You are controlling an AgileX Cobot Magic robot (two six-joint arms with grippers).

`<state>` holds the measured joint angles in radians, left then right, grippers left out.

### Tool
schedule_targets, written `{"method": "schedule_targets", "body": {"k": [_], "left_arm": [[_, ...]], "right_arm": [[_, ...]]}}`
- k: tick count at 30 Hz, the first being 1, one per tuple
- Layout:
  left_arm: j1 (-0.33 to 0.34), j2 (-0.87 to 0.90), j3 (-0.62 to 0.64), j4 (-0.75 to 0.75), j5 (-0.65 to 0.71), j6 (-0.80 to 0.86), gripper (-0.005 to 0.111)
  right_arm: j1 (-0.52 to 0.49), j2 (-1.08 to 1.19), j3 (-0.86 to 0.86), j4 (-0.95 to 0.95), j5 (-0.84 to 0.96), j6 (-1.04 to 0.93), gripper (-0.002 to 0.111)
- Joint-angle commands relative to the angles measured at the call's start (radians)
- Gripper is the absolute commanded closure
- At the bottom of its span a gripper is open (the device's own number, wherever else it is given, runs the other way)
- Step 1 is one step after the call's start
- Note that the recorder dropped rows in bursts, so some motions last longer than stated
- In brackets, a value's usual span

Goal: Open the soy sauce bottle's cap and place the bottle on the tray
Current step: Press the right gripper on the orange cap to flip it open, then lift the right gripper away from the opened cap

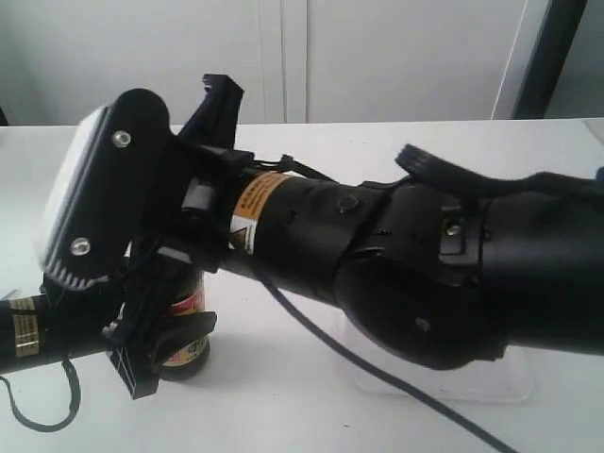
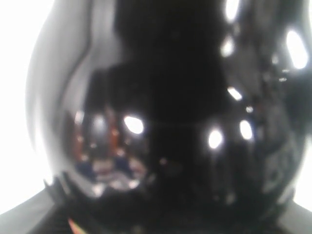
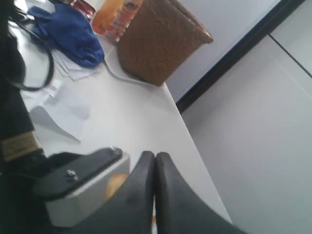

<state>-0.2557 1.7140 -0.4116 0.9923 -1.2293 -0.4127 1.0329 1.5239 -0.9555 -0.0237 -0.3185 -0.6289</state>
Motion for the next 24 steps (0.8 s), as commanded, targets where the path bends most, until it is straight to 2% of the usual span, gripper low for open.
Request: {"method": "schedule_targets", "body": {"k": [1, 9, 16, 21, 24], "left_arm": [[-0.006, 0.002, 0.002, 0.018, 0.008, -0.009, 0.107], [-0.006, 0.002, 0.002, 0.018, 0.008, -0.009, 0.107], [-0.006, 0.002, 0.002, 0.018, 0.008, -0.007, 0.107], [-0.006, 0.002, 0.002, 0.004, 0.008, -0.006, 0.107], [-0.006, 0.002, 0.002, 0.004, 0.008, -0.006, 0.107]], "right_arm": [[0.034, -0.039, 0.000, -0.003, 0.006, 0.004, 0.108], [-0.027, -0.050, 0.000, 0.113, 0.038, 0.004, 0.108], [-0.141, -0.058, -0.006, 0.275, 0.011, 0.005, 0.108], [-0.224, -0.058, -0.029, 0.393, 0.126, 0.007, 0.108], [-0.271, -0.058, -0.054, 0.395, 0.245, 0.007, 0.108]]}}
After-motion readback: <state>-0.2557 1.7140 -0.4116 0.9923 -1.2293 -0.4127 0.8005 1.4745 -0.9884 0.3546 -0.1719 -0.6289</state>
